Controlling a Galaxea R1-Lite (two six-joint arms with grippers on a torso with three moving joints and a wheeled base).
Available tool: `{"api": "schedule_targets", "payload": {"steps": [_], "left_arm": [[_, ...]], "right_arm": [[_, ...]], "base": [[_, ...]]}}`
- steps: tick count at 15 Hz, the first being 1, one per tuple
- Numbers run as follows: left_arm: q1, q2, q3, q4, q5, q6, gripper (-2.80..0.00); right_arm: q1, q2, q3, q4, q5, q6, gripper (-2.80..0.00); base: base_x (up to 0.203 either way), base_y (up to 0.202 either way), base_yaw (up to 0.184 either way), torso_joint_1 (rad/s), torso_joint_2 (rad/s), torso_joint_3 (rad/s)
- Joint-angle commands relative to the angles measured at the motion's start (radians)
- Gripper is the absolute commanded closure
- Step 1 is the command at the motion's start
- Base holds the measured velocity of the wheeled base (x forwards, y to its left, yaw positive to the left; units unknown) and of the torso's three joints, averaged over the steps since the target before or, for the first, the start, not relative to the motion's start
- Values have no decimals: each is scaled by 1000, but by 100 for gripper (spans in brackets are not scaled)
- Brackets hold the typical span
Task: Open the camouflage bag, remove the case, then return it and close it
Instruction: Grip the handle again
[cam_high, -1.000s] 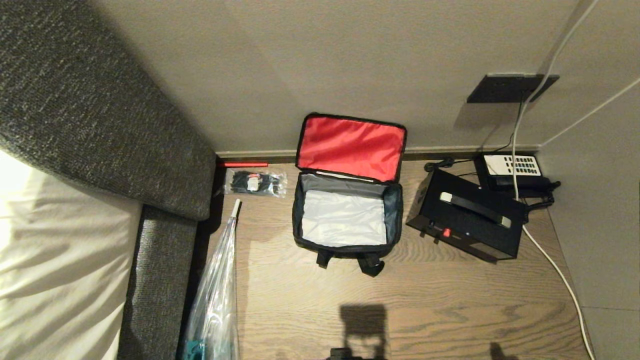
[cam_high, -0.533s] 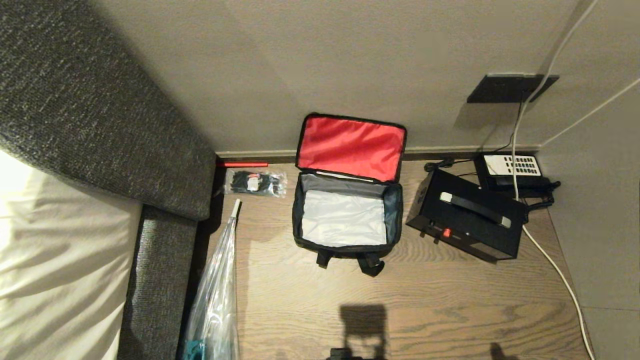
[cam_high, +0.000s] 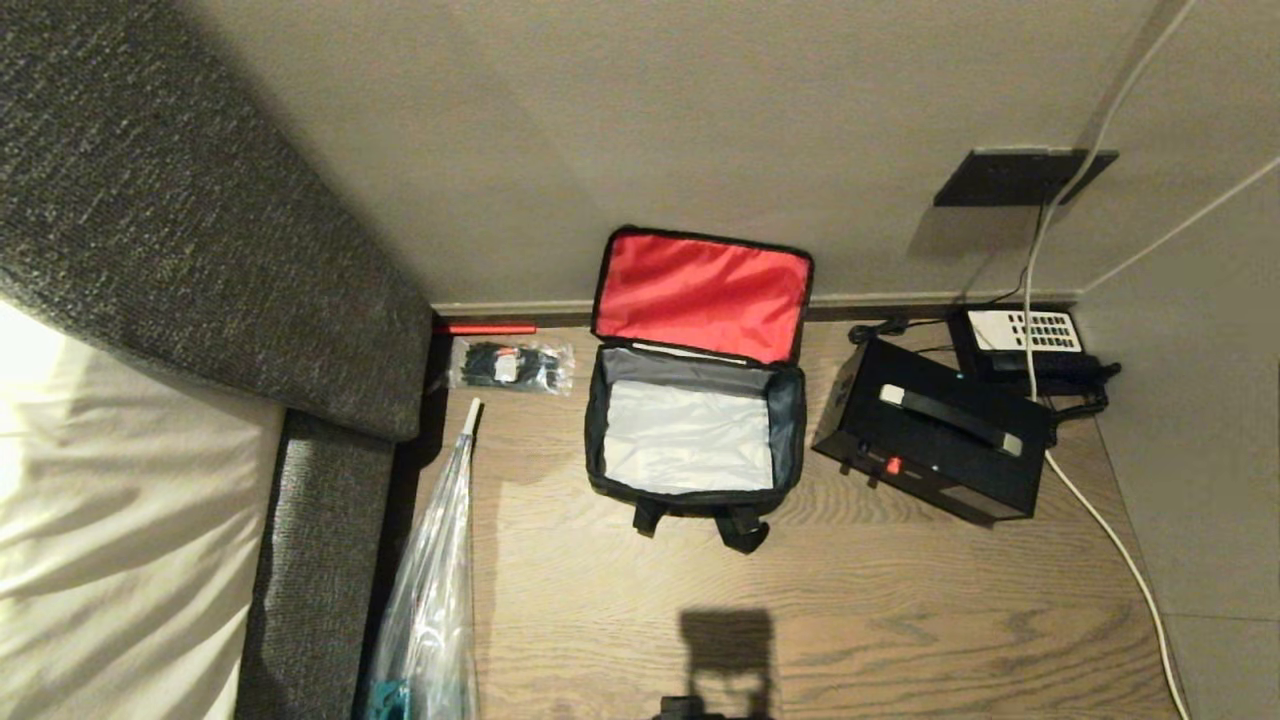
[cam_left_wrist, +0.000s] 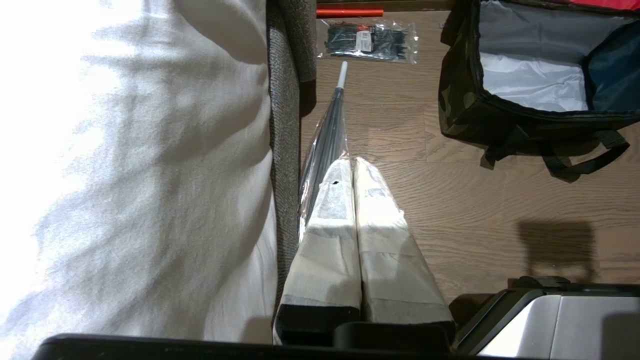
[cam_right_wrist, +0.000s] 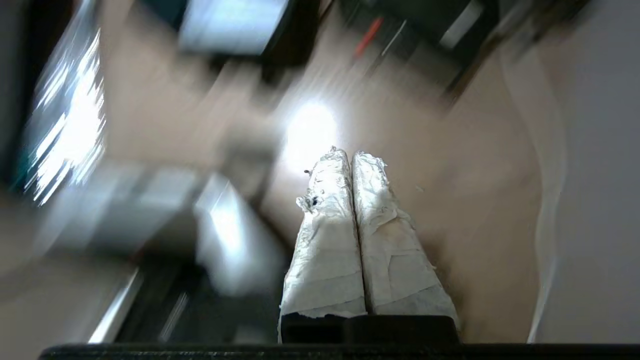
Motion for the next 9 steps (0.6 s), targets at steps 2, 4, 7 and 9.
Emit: {"api": "schedule_targets", "payload": {"steps": [2, 4, 7, 9], "left_arm": [[2, -2, 2, 0, 0, -6, 0], [0, -2, 2, 0, 0, -11, 0], [1, -2, 3, -2, 2, -13, 0], [0, -2, 2, -2, 2, -14, 0]], "right_arm": [[4, 229, -128, 151, 51, 38, 0], [9, 532, -173, 59, 62, 68, 0], [10, 1026, -262, -137, 71, 103, 0], [-9, 1313, -312, -288, 78, 134, 0]], "base": [[0, 0, 0, 0, 0, 0], [0, 0, 0, 0, 0, 0], [0, 0, 0, 0, 0, 0], [0, 0, 0, 0, 0, 0]]}}
